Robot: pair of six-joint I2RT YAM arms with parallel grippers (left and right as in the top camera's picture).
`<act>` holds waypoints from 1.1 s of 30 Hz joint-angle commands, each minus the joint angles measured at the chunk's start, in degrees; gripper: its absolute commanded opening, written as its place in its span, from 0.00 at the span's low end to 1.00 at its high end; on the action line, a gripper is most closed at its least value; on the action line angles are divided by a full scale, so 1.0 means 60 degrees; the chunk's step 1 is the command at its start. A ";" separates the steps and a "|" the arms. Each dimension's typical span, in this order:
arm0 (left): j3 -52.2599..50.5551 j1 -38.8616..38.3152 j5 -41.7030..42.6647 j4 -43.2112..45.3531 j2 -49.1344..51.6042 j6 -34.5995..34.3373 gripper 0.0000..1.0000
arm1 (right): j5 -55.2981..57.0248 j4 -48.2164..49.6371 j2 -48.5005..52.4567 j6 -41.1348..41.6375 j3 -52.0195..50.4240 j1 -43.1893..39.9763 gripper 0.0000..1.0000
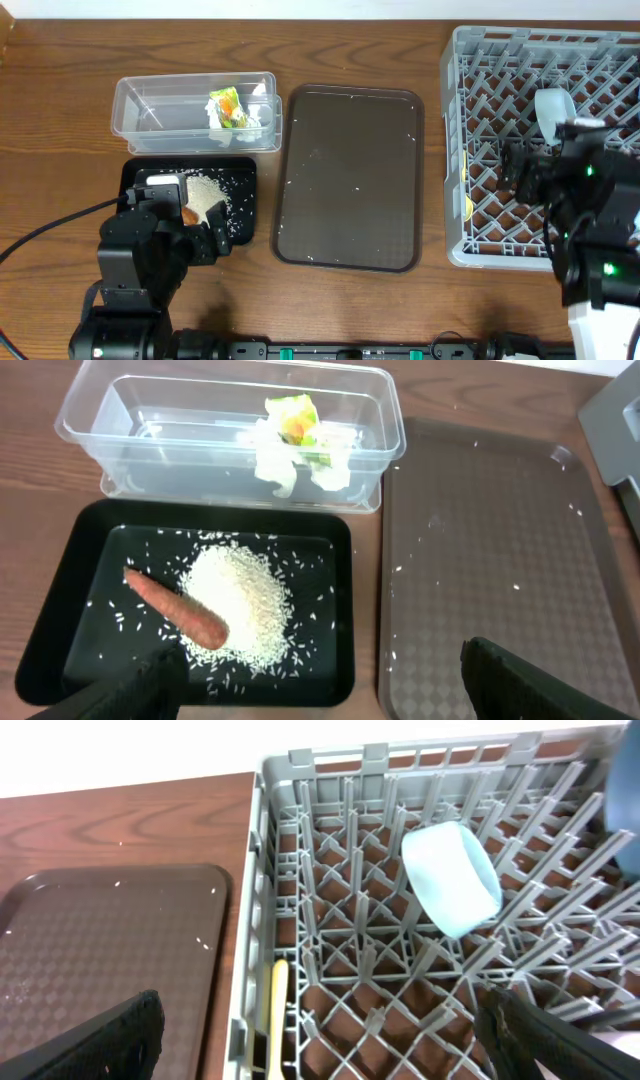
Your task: Sort waste into correct bins and load items into the dishwasher rack
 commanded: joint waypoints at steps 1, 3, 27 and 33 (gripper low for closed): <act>-0.0051 0.0033 0.0029 -0.0036 0.0036 -0.0051 0.89 | 0.0211 -0.0044 -0.0186 0.0058 -0.0244 0.0011 0.99; -0.0051 0.0033 0.0033 -0.0076 0.0055 -0.0051 0.89 | 0.0215 -0.0186 -0.0189 0.0058 -0.0244 0.0011 0.99; -0.0051 0.0033 0.0029 -0.0102 0.0076 -0.0051 0.91 | 0.0211 -0.2357 -0.0055 0.0058 -0.0244 0.0011 0.99; -0.0051 0.0033 0.0033 -0.0102 0.0076 -0.0051 0.92 | 0.0215 -0.2444 -0.0055 0.0058 -0.0284 0.0011 0.99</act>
